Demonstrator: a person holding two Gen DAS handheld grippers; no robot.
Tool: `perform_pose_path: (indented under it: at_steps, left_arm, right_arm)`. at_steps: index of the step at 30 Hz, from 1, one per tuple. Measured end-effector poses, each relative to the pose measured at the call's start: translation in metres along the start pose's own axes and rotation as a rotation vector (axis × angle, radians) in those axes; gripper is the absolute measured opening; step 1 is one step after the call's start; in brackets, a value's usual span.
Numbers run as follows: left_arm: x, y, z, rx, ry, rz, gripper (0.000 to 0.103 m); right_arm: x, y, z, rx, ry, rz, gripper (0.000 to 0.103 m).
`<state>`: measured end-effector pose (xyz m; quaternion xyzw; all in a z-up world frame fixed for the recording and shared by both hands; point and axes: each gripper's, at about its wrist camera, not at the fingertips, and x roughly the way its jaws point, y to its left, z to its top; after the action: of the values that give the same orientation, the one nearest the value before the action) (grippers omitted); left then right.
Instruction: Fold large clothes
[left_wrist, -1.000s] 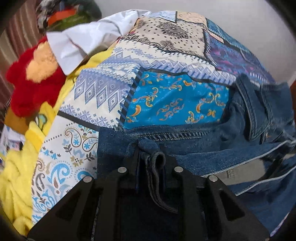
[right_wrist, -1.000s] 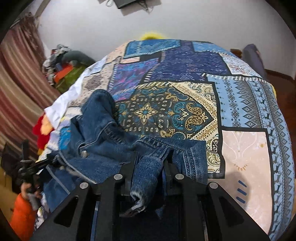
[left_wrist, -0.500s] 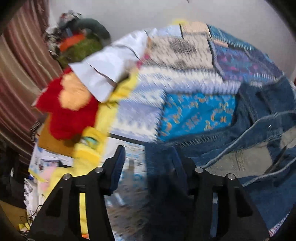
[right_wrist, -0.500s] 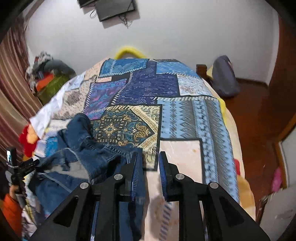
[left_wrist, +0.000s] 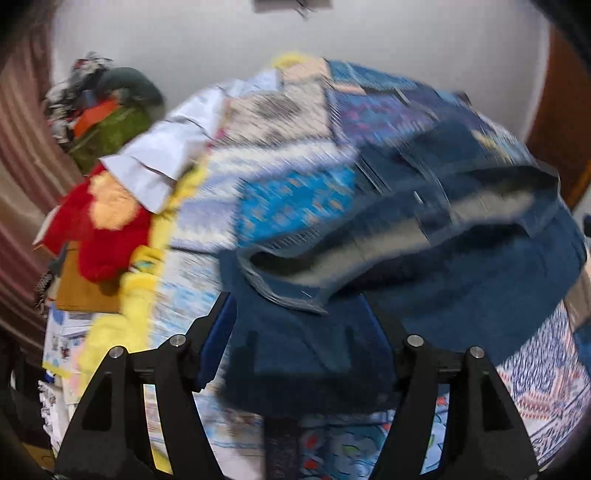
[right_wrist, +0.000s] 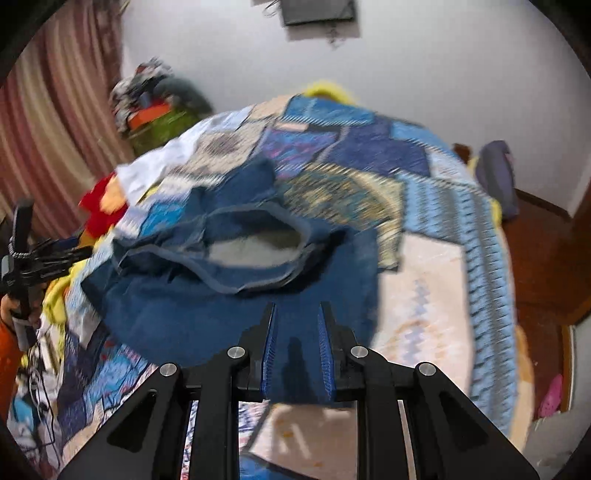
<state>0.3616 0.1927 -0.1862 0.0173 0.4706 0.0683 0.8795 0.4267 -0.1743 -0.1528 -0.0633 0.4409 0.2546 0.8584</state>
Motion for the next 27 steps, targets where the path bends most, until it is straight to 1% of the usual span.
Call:
perform_pose_path:
  at_steps: [3, 5, 7, 11, 13, 15, 17, 18, 21, 22, 24, 27]
  left_arm:
    - [0.033, -0.024, -0.007, 0.048, 0.061, 0.005, 0.067]
    - [0.05, -0.029, -0.005, 0.052, 0.084, 0.023, 0.067]
    - [0.068, -0.029, 0.007, 0.044, 0.088, 0.055, 0.067]
    - [0.093, -0.017, 0.044, 0.002, 0.08, 0.125, 0.067]
    - [0.104, -0.006, 0.061, -0.029, 0.087, 0.128, 0.067]
    - [0.117, 0.007, 0.076, -0.068, 0.099, 0.141, 0.068]
    - [0.127, 0.019, 0.083, -0.106, 0.118, 0.15, 0.068]
    - [0.132, 0.026, 0.086, -0.126, 0.123, 0.16, 0.07]
    - [0.138, 0.036, 0.089, -0.124, 0.126, 0.187, 0.073]
    - [0.135, 0.039, 0.09, -0.126, 0.114, 0.192, 0.073]
    - [0.123, 0.043, 0.094, -0.142, 0.077, 0.194, 0.073]
    - [0.087, 0.053, 0.104, -0.169, -0.002, 0.148, 0.073]
  right_arm:
    - [0.03, 0.013, -0.008, -0.046, 0.056, -0.021, 0.017]
    - [0.044, 0.02, -0.01, -0.079, 0.058, -0.046, 0.017]
    - [0.055, 0.026, -0.005, -0.119, 0.04, -0.065, 0.017]
    - [0.079, 0.027, 0.019, -0.175, 0.065, -0.066, 0.017]
    - [0.09, 0.021, 0.037, -0.183, 0.061, -0.073, 0.017]
    - [0.098, 0.009, 0.056, -0.146, 0.03, -0.095, 0.017]
    - [0.104, -0.008, 0.073, -0.078, -0.01, -0.154, 0.017]
    - [0.107, -0.02, 0.081, -0.033, -0.025, -0.184, 0.017]
    - [0.119, -0.055, 0.095, 0.096, 0.0, -0.237, 0.017]
    - [0.12, -0.064, 0.096, 0.13, 0.009, -0.269, 0.017]
    - [0.115, -0.075, 0.094, 0.157, 0.007, -0.293, 0.017]
    - [0.096, -0.077, 0.087, 0.169, -0.016, -0.249, 0.017]
